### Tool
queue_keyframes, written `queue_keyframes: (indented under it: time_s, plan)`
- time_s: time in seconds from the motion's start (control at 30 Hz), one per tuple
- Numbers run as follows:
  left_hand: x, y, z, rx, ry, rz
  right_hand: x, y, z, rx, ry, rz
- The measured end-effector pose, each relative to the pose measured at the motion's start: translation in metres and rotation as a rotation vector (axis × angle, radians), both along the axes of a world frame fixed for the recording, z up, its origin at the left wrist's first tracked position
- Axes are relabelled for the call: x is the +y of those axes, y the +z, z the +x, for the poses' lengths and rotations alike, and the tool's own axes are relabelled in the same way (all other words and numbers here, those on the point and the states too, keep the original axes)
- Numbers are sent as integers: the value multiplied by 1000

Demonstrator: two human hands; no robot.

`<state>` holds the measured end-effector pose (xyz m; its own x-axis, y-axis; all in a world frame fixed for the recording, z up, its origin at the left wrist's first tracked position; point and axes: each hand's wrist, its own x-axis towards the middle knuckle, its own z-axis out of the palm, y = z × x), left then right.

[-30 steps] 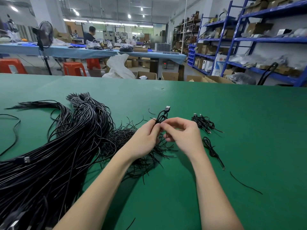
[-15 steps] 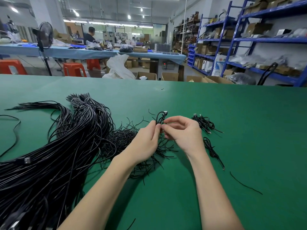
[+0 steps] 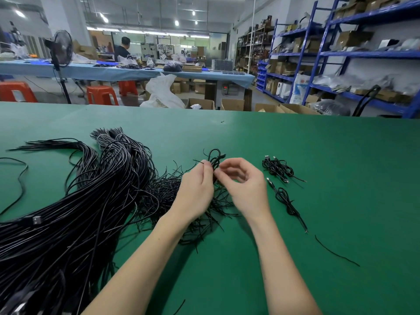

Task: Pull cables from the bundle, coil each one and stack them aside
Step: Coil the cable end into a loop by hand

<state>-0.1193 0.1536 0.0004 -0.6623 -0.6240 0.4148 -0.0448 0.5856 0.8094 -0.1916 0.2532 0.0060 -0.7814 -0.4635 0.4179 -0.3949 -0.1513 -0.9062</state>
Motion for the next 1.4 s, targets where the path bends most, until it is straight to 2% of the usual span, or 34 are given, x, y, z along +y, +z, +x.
queue_keyframes:
  time_s: [0.1, 0.23, 0.37, 0.53, 0.6, 0.7, 0.83, 0.93, 1.13, 1.4]
  plan:
    - [-1, 1, -1, 23, -22, 78, 3, 2, -1, -214, 99, 2]
    - [-4, 0, -2, 50, -55, 129, 2, 7, 1, -338, 130, 7]
    - [-4, 1, -2, 111, -138, 306, 5, 11, 0, -564, 199, -31]
    - [-5, -1, -2, 104, -168, 325, 10, 14, -3, -717, 262, -40]
    - [-5, -1, -1, 97, -169, 315, 12, 14, -4, -703, 275, -22]
    - [-4, 2, -1, 86, -202, 351, 12, 12, -2, -541, 260, -39]
    - [-5, 11, -1, 107, -290, 552, 11, 9, -1, -313, 224, -63]
    - [-6, 10, -1, 88, -280, 629, 10, 7, -1, -191, 182, -13]
    - [-6, 5, -3, 82, -220, 669, 12, 3, -5, -109, 163, 127]
    - [-10, 8, 3, 67, -286, 638, 15, -1, -6, -188, 250, 92]
